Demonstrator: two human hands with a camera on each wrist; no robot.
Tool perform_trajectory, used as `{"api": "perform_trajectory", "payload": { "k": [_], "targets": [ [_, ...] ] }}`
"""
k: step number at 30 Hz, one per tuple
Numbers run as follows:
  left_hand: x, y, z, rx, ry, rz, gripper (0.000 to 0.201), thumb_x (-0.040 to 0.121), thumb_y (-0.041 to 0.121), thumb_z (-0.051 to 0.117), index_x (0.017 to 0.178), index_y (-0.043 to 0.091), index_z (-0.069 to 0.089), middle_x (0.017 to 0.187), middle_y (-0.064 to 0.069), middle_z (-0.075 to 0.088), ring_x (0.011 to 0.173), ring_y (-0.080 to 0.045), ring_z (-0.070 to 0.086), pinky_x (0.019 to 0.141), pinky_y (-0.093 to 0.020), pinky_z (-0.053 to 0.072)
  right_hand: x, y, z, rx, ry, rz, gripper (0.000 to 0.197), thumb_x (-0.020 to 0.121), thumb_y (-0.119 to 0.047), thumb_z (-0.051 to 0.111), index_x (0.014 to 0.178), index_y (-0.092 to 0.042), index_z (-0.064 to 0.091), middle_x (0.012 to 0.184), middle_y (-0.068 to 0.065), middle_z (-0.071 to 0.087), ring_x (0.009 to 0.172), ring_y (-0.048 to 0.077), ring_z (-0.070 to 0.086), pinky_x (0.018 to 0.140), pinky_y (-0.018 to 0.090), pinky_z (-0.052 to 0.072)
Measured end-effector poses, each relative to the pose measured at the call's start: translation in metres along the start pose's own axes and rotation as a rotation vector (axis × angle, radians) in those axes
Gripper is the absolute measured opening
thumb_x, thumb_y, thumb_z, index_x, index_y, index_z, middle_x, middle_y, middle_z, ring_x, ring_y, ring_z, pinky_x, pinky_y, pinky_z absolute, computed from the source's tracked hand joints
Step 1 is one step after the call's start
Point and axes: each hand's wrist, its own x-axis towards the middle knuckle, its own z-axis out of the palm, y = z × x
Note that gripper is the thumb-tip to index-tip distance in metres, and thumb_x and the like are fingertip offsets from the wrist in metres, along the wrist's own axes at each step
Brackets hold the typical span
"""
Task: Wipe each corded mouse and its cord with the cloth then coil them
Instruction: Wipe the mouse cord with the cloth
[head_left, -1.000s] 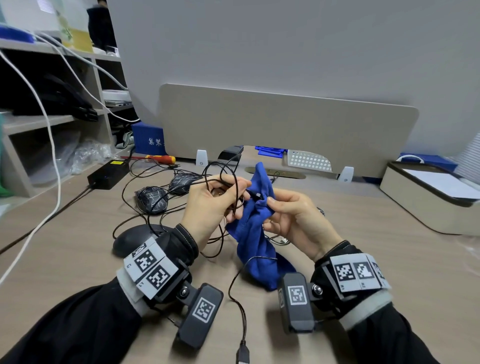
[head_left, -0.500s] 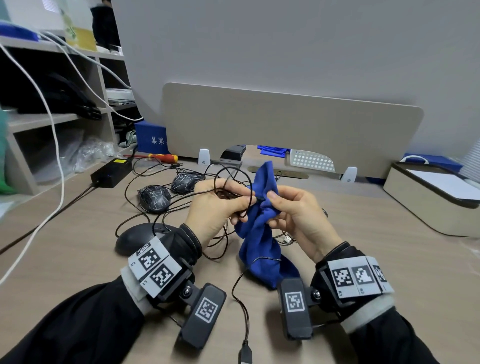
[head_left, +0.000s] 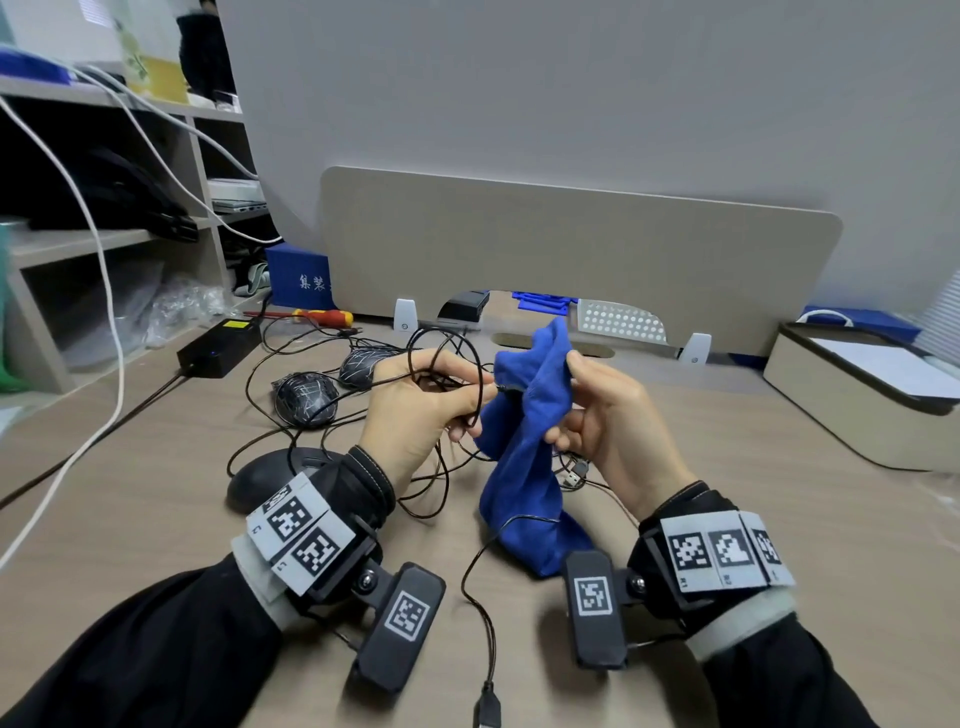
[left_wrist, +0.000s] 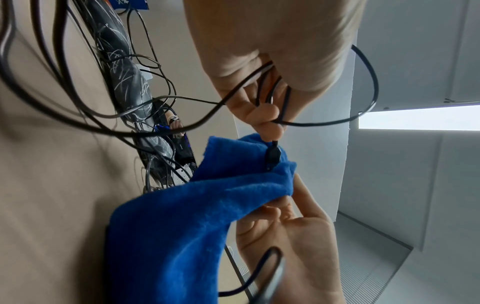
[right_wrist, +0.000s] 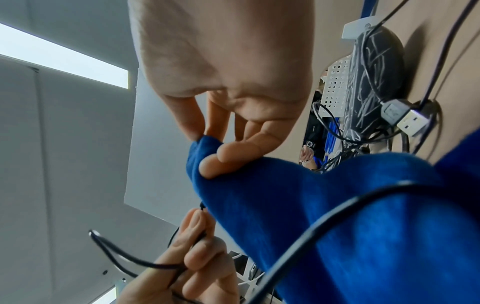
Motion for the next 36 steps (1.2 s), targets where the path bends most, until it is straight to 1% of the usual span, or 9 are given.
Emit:
{"api": "perform_trajectory", "payload": {
  "k": [5, 9, 14, 19, 24, 27, 30, 33, 36],
  "targets": [
    [-0.001, -0.001, 0.001, 0.015, -0.005, -0.018, 0.016, 0.077, -0.013, 0.072, 0.073, 0.001, 0.067, 0.056, -0.015, 0.061, 0.043, -0.021, 0.052, 0.04, -0.022, 0.039, -0.004, 0.011, 0.008, -0.303, -0.162, -0.031, 0.022, 0.102, -0.019, 0.053, 0.11, -0.01, 0.071, 0.082, 0.01, 0.071, 0.054, 0.016, 0.061, 0.047, 0.021, 0.049],
    [-0.002, -0.002, 0.002, 0.022, -0.018, -0.026, 0.013, 0.077, -0.012, 0.073, 0.074, -0.001, 0.066, 0.055, -0.016, 0.059, 0.043, -0.02, 0.052, 0.04, -0.022, 0.039, 0.0, 0.013, 0.005, -0.31, -0.096, -0.055, 0.021, 0.098, -0.011, 0.059, 0.109, 0.005, 0.068, 0.072, 0.01, 0.07, 0.047, 0.013, 0.06, 0.047, 0.019, 0.051],
    [-0.001, -0.002, 0.001, -0.019, 0.02, -0.02, 0.01, 0.078, -0.014, 0.071, 0.078, -0.006, 0.065, 0.056, -0.012, 0.061, 0.043, -0.02, 0.05, 0.041, -0.02, 0.039, -0.001, 0.013, 0.004, -0.336, -0.132, -0.005, 0.019, 0.096, -0.012, 0.063, 0.108, 0.002, 0.066, 0.08, 0.011, 0.072, 0.055, 0.018, 0.062, 0.051, 0.022, 0.054],
    [0.0, -0.002, 0.0, -0.011, 0.02, -0.013, 0.012, 0.077, -0.014, 0.072, 0.077, -0.005, 0.065, 0.055, -0.006, 0.063, 0.041, -0.017, 0.054, 0.04, -0.019, 0.039, 0.0, 0.015, 0.0, -0.466, -0.144, -0.07, 0.012, 0.094, -0.019, 0.067, 0.097, -0.008, 0.07, 0.088, 0.028, 0.067, 0.071, 0.021, 0.052, 0.047, 0.02, 0.036],
    [0.002, -0.003, -0.002, -0.016, 0.035, -0.037, 0.009, 0.079, -0.011, 0.072, 0.085, -0.014, 0.065, 0.056, -0.008, 0.063, 0.043, -0.018, 0.055, 0.041, -0.02, 0.038, 0.004, 0.018, -0.001, -0.489, -0.018, -0.118, 0.03, 0.089, -0.023, 0.073, 0.072, -0.003, 0.058, 0.066, 0.01, 0.049, 0.06, 0.017, 0.046, 0.051, 0.023, 0.035],
    [0.003, -0.001, -0.003, -0.021, 0.042, -0.061, 0.006, 0.079, -0.011, 0.072, 0.082, -0.009, 0.066, 0.057, -0.01, 0.063, 0.043, -0.017, 0.054, 0.041, -0.019, 0.038, 0.002, 0.018, 0.002, -0.5, -0.061, -0.091, 0.036, 0.094, -0.028, 0.067, 0.082, 0.006, 0.062, 0.066, 0.009, 0.052, 0.054, 0.016, 0.045, 0.047, 0.021, 0.034],
    [0.003, -0.002, -0.002, -0.012, 0.01, -0.076, 0.009, 0.078, -0.013, 0.072, 0.08, -0.007, 0.065, 0.058, -0.007, 0.064, 0.041, -0.017, 0.054, 0.039, -0.019, 0.038, 0.0, 0.017, 0.006, -0.493, -0.141, -0.091, 0.022, 0.101, -0.023, 0.056, 0.091, -0.008, 0.068, 0.066, 0.001, 0.056, 0.048, 0.009, 0.042, 0.042, 0.017, 0.033],
    [0.0, -0.003, 0.001, 0.01, -0.029, -0.061, 0.012, 0.076, -0.015, 0.072, 0.078, -0.006, 0.064, 0.056, -0.005, 0.064, 0.041, -0.017, 0.054, 0.039, -0.02, 0.039, 0.0, 0.016, 0.007, -0.503, -0.138, -0.149, 0.014, 0.099, -0.011, 0.058, 0.089, -0.006, 0.066, 0.062, -0.009, 0.061, 0.051, 0.001, 0.05, 0.046, 0.011, 0.036],
    [0.0, -0.003, 0.002, 0.02, -0.026, -0.044, 0.012, 0.075, -0.013, 0.074, 0.076, -0.004, 0.066, 0.058, -0.005, 0.065, 0.042, -0.017, 0.056, 0.039, -0.02, 0.039, 0.002, 0.017, 0.004, -0.563, -0.114, -0.219, 0.027, 0.097, -0.018, 0.064, 0.08, 0.003, 0.065, 0.068, 0.005, 0.058, 0.059, 0.009, 0.05, 0.049, 0.015, 0.036]
  ]
}}
